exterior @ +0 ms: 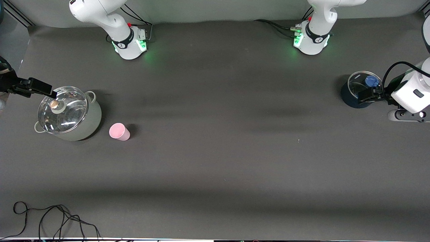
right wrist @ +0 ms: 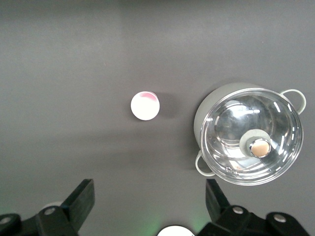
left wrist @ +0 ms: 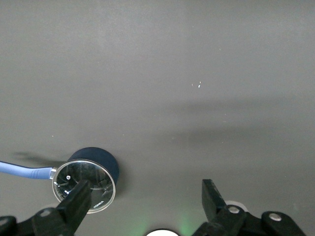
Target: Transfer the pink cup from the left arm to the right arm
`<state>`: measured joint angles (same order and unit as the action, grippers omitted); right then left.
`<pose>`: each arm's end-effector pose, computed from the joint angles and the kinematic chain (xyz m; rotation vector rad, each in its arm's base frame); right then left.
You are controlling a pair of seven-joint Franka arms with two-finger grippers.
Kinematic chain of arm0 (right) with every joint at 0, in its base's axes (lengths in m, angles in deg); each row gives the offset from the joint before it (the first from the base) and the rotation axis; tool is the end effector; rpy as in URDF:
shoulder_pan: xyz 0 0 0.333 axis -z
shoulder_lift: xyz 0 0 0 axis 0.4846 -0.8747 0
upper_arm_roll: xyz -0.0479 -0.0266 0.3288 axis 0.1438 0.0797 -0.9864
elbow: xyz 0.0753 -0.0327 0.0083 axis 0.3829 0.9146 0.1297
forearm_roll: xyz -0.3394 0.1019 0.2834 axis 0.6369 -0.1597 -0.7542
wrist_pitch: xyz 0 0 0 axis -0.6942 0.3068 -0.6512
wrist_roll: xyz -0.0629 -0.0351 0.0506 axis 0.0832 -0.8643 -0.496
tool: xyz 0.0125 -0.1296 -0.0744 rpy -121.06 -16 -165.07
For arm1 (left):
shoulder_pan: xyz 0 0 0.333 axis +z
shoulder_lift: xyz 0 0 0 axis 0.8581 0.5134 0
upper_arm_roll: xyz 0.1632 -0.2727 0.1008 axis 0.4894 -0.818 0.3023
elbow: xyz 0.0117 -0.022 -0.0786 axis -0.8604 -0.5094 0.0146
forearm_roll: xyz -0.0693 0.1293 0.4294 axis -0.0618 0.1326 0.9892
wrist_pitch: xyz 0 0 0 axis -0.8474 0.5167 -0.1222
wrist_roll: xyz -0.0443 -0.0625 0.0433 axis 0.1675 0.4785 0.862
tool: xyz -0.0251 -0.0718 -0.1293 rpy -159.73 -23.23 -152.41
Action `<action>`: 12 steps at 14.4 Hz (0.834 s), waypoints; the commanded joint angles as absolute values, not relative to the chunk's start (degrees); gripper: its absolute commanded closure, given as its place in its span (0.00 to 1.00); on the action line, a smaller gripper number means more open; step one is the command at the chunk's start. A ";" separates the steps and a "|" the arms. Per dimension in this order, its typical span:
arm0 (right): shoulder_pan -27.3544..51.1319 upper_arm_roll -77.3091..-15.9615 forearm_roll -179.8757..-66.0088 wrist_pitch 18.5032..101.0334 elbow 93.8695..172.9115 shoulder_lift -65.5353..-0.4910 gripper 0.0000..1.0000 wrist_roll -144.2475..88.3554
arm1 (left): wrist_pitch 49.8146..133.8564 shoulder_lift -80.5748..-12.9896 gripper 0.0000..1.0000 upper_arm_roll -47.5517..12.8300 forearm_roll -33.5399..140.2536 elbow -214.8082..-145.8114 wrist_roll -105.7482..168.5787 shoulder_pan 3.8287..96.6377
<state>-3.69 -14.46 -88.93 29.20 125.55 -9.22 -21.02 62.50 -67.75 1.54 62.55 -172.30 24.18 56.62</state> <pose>0.5990 -0.0445 0.5854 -3.0759 0.1804 0.1576 0.6259 -0.0195 0.5311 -3.1262 0.0714 0.2355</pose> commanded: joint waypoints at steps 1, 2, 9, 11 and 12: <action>-3.97 -13.68 -87.33 27.91 124.28 -10.16 0.00 -20.10 | 62.74 -68.36 0.00 0.96 62.00 -172.27 24.09 57.35; -4.06 -13.50 -87.33 27.82 124.28 -10.16 0.00 -20.01 | 62.74 -68.36 0.00 0.96 62.00 -172.27 24.09 57.35; -3.27 -14.20 -87.33 27.38 124.19 -10.16 0.00 -20.10 | 62.83 -68.19 0.00 0.79 63.23 -172.44 24.09 57.35; 0.05 -17.08 -87.33 27.38 124.11 -10.16 0.00 -20.19 | 63.53 -68.18 0.00 0.79 63.40 -172.71 24.08 57.35; 2.59 -19.37 -87.33 27.38 124.19 -10.16 0.00 -20.19 | 63.96 -68.10 0.00 0.79 63.32 -172.45 24.09 57.26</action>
<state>-1.37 -15.63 -88.43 28.58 125.42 -9.70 -21.02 62.89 -67.74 1.43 62.74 -172.34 24.18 56.78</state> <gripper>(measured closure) 0.000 0.000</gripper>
